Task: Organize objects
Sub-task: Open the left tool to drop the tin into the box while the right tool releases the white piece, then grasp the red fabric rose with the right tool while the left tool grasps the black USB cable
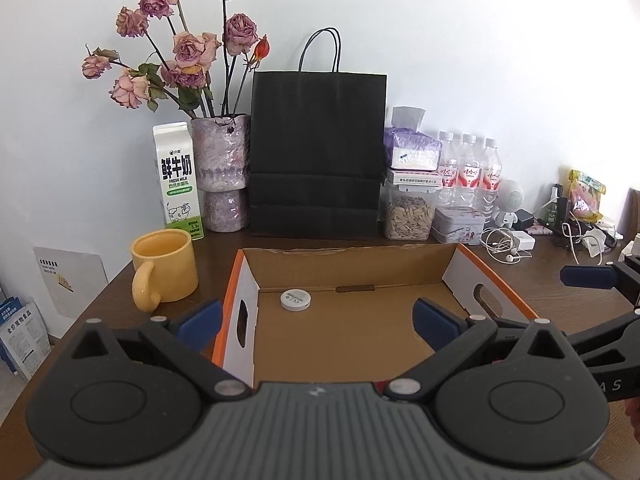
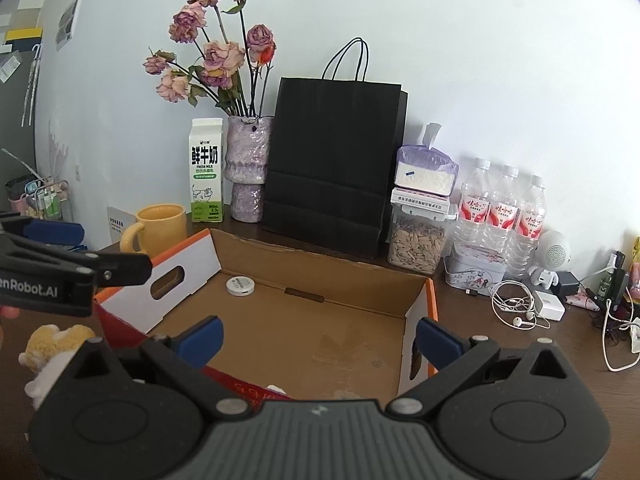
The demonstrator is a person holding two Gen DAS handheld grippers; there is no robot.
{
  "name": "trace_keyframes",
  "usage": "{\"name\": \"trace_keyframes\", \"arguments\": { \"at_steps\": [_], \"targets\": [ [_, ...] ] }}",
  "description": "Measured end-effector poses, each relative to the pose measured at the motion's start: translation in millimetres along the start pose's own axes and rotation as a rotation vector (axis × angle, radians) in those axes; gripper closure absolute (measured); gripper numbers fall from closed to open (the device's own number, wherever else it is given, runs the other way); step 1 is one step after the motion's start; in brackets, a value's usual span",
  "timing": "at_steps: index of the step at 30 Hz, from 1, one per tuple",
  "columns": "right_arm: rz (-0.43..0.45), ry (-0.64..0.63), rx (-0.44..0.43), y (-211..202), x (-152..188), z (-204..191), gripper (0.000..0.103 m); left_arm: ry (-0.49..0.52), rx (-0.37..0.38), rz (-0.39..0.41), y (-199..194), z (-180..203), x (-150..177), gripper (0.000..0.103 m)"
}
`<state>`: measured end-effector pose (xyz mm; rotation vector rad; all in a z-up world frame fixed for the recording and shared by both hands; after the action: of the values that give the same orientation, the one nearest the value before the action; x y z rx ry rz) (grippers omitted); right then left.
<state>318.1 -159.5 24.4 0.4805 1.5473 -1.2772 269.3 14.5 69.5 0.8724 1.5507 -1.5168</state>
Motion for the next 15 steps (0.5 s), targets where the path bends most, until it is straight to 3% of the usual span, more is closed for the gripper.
{"name": "trace_keyframes", "arguments": {
  "at_steps": [15],
  "targets": [
    [0.000, 0.042, -0.005, -74.4, 53.0, -8.3, 0.000, -0.033, 0.014, -0.026, -65.8, -3.8, 44.1, 0.000]
  ]
}}
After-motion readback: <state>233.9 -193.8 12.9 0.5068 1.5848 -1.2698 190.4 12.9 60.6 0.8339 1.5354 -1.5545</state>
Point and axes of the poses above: each gripper's, at about its wrist camera, not at the fingertips, and y roughly the way its jaws point, z to its right, x to its underside, the point moved 3 cm from there along y, roughly the way its jaws point, and after that the axes turned 3 degrees about -z, right-handed, at the moved point
